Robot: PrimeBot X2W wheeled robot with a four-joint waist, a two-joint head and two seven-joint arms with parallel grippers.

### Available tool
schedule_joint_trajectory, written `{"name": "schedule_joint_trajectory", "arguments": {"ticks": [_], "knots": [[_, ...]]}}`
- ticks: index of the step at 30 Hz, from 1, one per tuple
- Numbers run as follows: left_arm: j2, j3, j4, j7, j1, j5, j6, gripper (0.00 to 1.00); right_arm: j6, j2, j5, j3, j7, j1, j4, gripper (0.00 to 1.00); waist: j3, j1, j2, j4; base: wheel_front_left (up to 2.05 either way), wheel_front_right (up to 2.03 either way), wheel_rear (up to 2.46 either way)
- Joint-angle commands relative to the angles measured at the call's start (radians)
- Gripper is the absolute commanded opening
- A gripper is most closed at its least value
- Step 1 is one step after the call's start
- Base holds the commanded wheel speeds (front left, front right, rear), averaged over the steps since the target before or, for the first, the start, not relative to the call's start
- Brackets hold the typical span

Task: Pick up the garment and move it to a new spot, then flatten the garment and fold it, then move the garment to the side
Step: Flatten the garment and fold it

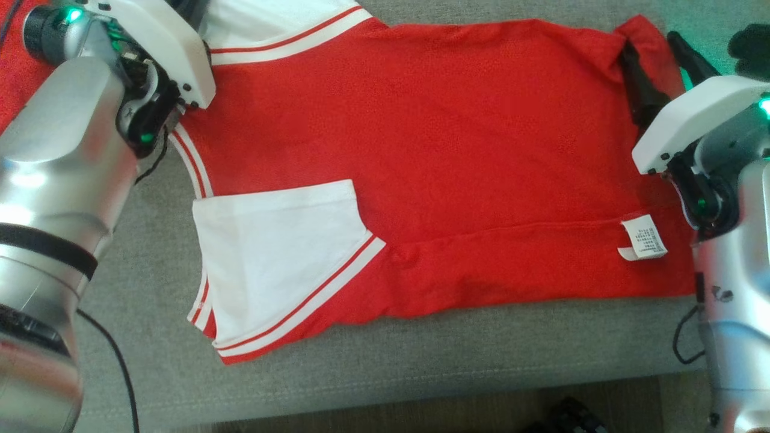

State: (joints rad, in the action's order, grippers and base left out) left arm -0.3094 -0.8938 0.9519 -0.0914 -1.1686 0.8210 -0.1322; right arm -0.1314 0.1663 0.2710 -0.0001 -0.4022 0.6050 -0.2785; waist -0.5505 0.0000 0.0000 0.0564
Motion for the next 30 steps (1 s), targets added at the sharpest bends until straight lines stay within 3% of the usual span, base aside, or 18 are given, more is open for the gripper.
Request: {"name": "schedule_joint_trajectory", "arguments": {"ticks": [1,6,8,9,22,30], "knots": [[-0.047,0.021,-0.008,-0.014,-0.049,0.011,0.002,0.00,0.001,0.007,-0.005,0.017,-0.008,0.012,0.025,1.00,0.002,0.0000,0.0000,-0.002,0.00,0.00,0.00],[-0.049,0.003,-0.002,-0.021,-0.056,0.037,0.002,0.00,0.001,0.008,-0.002,0.019,-0.040,0.010,0.019,0.97,0.002,0.0000,0.0000,-0.003,0.00,0.00,0.00],[-0.051,-0.003,-0.001,-0.025,-0.058,0.048,0.002,0.00,0.001,0.007,-0.002,0.018,-0.057,0.009,0.022,0.36,0.001,0.0000,0.0000,-0.003,0.00,0.00,0.00],[-0.051,-0.007,0.000,-0.027,-0.058,0.053,0.002,0.00,0.001,0.004,0.003,0.013,-0.057,0.009,0.026,0.00,0.001,0.0000,0.0000,-0.003,0.00,0.00,0.00],[-0.088,0.010,-0.088,-0.168,-0.053,0.029,0.002,0.00,0.001,-0.007,0.039,-0.114,0.029,-0.046,0.152,0.00,0.035,0.0000,0.0000,-0.032,0.00,0.00,0.00],[-0.146,0.183,-0.414,-0.170,0.115,-0.103,0.055,0.00,0.001,-0.025,0.076,-0.149,0.068,-0.125,0.240,0.00,0.060,0.0000,0.0000,-0.054,0.00,0.00,0.00]]}}
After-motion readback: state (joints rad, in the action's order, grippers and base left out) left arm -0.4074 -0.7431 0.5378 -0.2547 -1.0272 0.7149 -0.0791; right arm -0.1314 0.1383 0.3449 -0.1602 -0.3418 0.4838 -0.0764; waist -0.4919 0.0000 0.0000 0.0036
